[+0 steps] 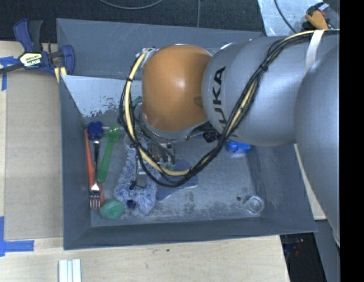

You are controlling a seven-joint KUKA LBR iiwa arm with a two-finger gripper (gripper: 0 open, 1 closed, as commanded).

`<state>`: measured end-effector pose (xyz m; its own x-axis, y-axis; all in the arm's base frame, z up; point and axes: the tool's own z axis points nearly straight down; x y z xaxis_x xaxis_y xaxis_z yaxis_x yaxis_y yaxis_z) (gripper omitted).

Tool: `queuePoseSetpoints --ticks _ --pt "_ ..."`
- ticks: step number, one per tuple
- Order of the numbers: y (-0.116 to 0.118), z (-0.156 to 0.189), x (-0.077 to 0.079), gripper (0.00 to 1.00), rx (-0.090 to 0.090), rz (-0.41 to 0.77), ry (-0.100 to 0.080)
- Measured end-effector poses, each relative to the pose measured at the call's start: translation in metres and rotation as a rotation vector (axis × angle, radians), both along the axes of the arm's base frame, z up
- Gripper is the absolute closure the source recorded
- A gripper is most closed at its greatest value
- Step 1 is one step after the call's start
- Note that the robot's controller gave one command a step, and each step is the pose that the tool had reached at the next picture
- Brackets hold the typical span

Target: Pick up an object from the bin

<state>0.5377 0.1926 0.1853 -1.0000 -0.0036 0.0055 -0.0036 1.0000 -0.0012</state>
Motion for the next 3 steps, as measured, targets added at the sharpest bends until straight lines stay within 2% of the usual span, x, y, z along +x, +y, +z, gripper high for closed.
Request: queuePoseSetpoints --ticks 1,2,3 --pt "-0.001 0.005 0.002 0.0 0.002 -0.005 -0.008" --pt "-0.035 -0.096 0.006 0.0 0.003 0.257 -0.01" --pt "-0.047 -0.032 0.014 0.0 0.004 0.542 -0.016"
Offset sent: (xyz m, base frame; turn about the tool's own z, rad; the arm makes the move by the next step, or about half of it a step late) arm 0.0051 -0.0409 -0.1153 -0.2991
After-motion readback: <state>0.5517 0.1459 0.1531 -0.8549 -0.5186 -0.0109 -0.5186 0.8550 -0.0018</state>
